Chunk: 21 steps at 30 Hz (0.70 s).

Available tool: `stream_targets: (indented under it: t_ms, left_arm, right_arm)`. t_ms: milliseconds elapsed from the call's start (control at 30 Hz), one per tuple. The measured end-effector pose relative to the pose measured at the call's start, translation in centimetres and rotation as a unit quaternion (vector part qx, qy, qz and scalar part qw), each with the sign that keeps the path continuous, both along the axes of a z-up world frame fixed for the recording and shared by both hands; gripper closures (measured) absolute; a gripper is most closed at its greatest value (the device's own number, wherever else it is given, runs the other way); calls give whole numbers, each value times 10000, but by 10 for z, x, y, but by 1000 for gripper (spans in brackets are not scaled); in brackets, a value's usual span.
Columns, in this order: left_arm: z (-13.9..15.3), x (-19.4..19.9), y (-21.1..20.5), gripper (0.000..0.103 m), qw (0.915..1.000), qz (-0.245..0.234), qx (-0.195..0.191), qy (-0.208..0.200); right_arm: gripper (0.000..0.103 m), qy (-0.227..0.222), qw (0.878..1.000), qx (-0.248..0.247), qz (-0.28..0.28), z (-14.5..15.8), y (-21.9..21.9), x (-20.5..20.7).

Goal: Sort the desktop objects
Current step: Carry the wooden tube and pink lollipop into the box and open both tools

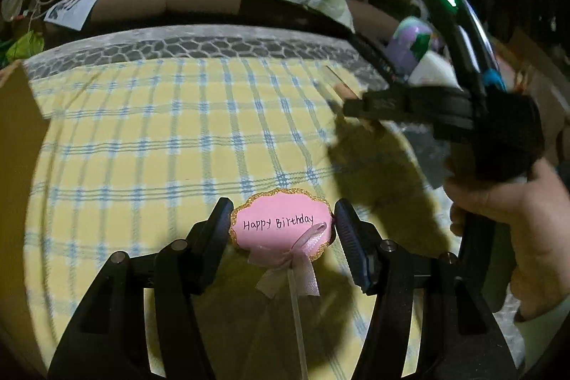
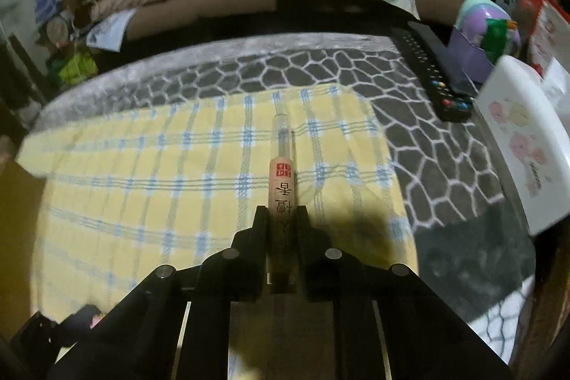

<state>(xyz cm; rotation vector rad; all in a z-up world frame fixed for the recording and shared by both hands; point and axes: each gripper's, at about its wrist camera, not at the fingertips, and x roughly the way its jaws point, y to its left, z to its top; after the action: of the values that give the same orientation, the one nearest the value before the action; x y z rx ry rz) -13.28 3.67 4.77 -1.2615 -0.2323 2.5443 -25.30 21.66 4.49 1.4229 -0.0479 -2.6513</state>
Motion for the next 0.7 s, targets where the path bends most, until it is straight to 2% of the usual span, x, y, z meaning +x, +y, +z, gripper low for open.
stream_targets:
  t_ms: [100, 200, 300, 467, 600, 700]
  left_arm:
    - [29, 17, -21, 47, 9998, 87, 118, 118]
    - [59, 33, -47, 47, 9994, 216, 157, 202]
    - [88, 49, -80, 47, 9987, 391, 91, 318]
    - [118, 66, -157, 47, 9954, 891, -49, 346]
    - [118, 65, -223, 47, 9902, 1379, -93, 216]
    - [100, 58, -270, 47, 9847, 1738, -121, -30]
  right_arm:
    - [89, 86, 9996, -272, 55, 24, 2, 22]
    - [89, 197, 9990, -335, 232, 52, -15, 43]
    - [89, 277, 9970, -553, 464, 81, -43, 65]
    - [89, 294, 9916, -817, 960, 114, -110, 96]
    - [89, 182, 9864, -1004, 1290, 122, -171, 110]
    - [89, 16, 9821, -1164, 1479, 117, -220, 114]
